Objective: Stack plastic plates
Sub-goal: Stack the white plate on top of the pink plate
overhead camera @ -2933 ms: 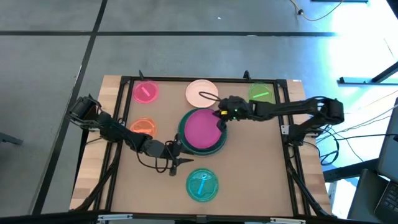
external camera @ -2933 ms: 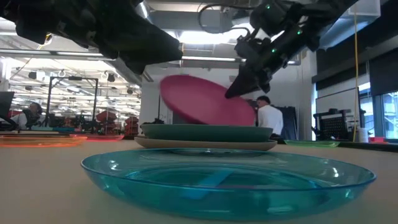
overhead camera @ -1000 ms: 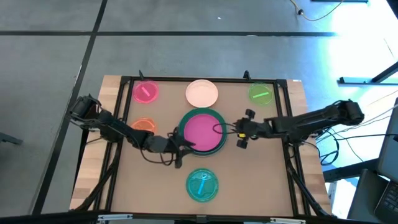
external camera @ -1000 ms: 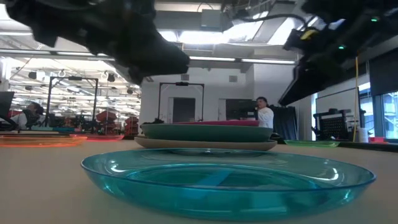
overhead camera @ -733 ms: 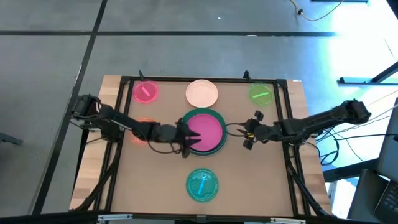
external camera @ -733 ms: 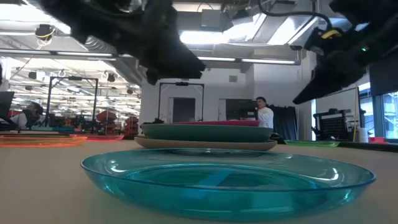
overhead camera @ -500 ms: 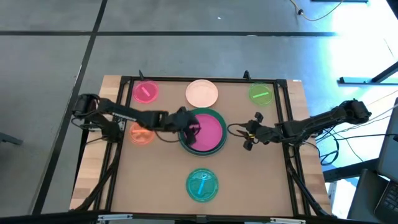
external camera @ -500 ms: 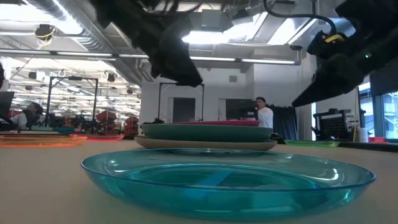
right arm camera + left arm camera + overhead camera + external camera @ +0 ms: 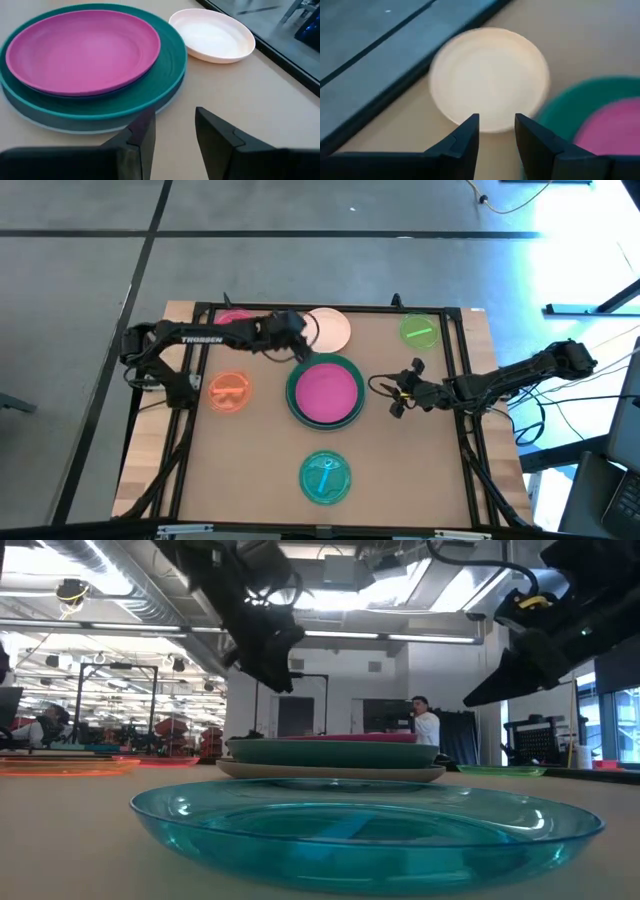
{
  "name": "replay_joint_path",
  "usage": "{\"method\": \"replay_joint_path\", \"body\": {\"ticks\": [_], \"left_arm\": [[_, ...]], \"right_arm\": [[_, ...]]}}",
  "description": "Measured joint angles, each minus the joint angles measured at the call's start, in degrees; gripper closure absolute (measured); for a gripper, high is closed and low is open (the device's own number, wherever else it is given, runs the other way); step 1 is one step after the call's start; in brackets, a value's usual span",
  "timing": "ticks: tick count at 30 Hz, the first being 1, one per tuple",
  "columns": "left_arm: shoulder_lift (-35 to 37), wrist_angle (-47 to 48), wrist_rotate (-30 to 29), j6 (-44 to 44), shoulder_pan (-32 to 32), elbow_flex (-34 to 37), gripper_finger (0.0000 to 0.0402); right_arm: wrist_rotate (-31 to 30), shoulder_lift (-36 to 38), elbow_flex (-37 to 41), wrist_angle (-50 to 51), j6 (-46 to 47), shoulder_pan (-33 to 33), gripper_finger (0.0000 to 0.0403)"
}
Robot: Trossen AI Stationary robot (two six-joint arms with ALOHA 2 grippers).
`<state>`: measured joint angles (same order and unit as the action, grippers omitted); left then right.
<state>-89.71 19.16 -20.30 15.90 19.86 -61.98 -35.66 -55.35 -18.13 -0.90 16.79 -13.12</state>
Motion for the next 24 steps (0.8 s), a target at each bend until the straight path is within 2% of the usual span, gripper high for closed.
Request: {"method": "replay_joint_path", "body": {"ticks": [9,18,24], "left_arm": [[-2.1,-7.0,5.0,0.3,9.3,2.3,0.0283],[-11.9,-13.9,9.2,0.5,11.8,2.3,0.0283],[-16.6,-13.9,8.9,1.1,13.9,1.4,0.0283]], "right_arm": [[-1.5,0.0,0.0,0.0,0.0,0.0,0.0274],[-2.5,0.0,0.0,0.3,-0.4,0.0,0.0274],[-2.9,0.0,0.0,0.4,-0.5,0.0,0.0274]]}}
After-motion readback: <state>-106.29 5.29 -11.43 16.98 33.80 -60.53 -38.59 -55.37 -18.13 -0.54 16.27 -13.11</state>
